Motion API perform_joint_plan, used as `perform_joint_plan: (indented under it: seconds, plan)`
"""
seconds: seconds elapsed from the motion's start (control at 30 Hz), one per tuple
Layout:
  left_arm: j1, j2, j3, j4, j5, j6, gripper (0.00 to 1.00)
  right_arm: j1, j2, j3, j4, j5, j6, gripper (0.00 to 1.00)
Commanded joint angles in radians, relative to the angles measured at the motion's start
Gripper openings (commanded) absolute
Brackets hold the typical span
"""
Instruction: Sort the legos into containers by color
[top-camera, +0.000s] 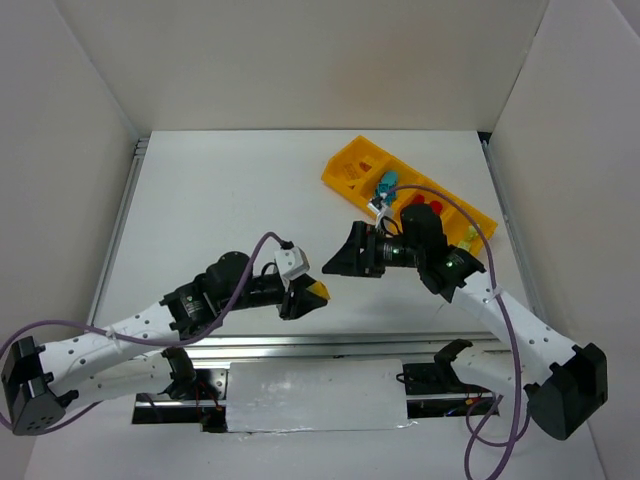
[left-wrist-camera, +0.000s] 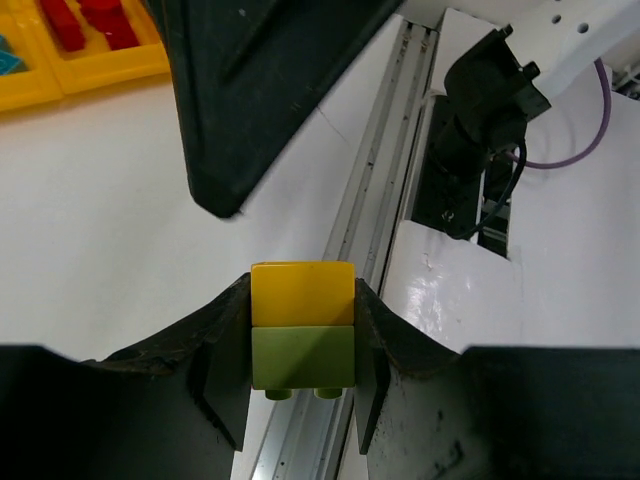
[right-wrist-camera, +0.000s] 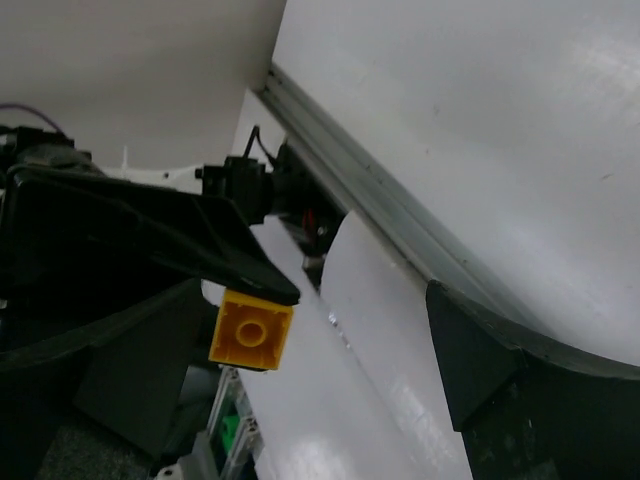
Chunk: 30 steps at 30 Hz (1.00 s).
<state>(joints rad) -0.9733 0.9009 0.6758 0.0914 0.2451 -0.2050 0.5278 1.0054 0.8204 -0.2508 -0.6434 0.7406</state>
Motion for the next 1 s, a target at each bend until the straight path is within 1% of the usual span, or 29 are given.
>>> perform_joint_plan:
  seconds: [0.0,0.07,0.2,0.23,0.33,0.47,0.53,0.57,0.6,0.67,0.7,0.73,0.77,0.83,0.87,0.93,0.97]
  plan:
    - [-0.011,0.036,0.051,0.093,0.111,0.088,0.00,0.056,-0.065,-0.001,0.046,-0.093,0.053,0.99]
    - [-0.016,0.041,0.053,0.105,0.120,0.095,0.00,0.070,-0.100,-0.006,0.024,-0.065,0.048,0.98]
    - [-0.024,0.049,0.048,0.140,0.135,0.096,0.00,0.084,-0.116,-0.029,0.001,-0.091,0.046,0.95]
    - [-0.025,0.052,0.050,0.146,0.143,0.098,0.00,0.084,-0.120,-0.038,0.007,-0.097,0.057,0.91]
    - [-0.027,0.059,0.056,0.154,0.143,0.101,0.00,0.103,-0.132,-0.061,0.022,-0.101,0.066,0.87]
    - [-0.030,0.061,0.062,0.162,0.158,0.105,0.00,0.115,-0.131,-0.082,0.028,-0.090,0.069,0.85]
    - [-0.030,0.061,0.062,0.169,0.166,0.105,0.00,0.124,-0.126,-0.089,0.042,-0.101,0.085,0.80]
    - [-0.031,0.062,0.062,0.174,0.166,0.105,0.00,0.130,-0.125,-0.095,0.060,-0.110,0.092,0.74]
    - [-0.033,0.062,0.062,0.176,0.168,0.107,0.00,0.133,-0.123,-0.098,0.071,-0.114,0.097,0.71]
    - [-0.033,0.069,0.062,0.182,0.169,0.107,0.01,0.143,-0.122,-0.107,0.105,-0.121,0.112,0.60]
    - [-0.034,0.072,0.064,0.182,0.171,0.107,0.03,0.146,-0.123,-0.110,0.120,-0.131,0.132,0.39]
    - [-0.034,0.075,0.064,0.180,0.172,0.107,0.04,0.147,-0.123,-0.113,0.145,-0.136,0.143,0.30]
    - [-0.036,0.081,0.067,0.179,0.172,0.107,0.08,0.152,-0.122,-0.116,0.151,-0.140,0.154,0.26]
    - [-0.038,0.090,0.070,0.174,0.171,0.108,0.12,0.155,-0.122,-0.116,0.171,-0.160,0.161,0.25]
    - [-0.039,0.092,0.070,0.171,0.165,0.110,0.18,0.156,-0.129,-0.122,0.185,-0.170,0.180,0.16]
    - [-0.039,0.095,0.070,0.168,0.152,0.107,0.23,0.158,-0.136,-0.139,0.229,-0.188,0.203,0.05]
    - [-0.039,0.095,0.070,0.166,0.145,0.110,0.24,0.158,-0.142,-0.142,0.235,-0.190,0.218,0.02]
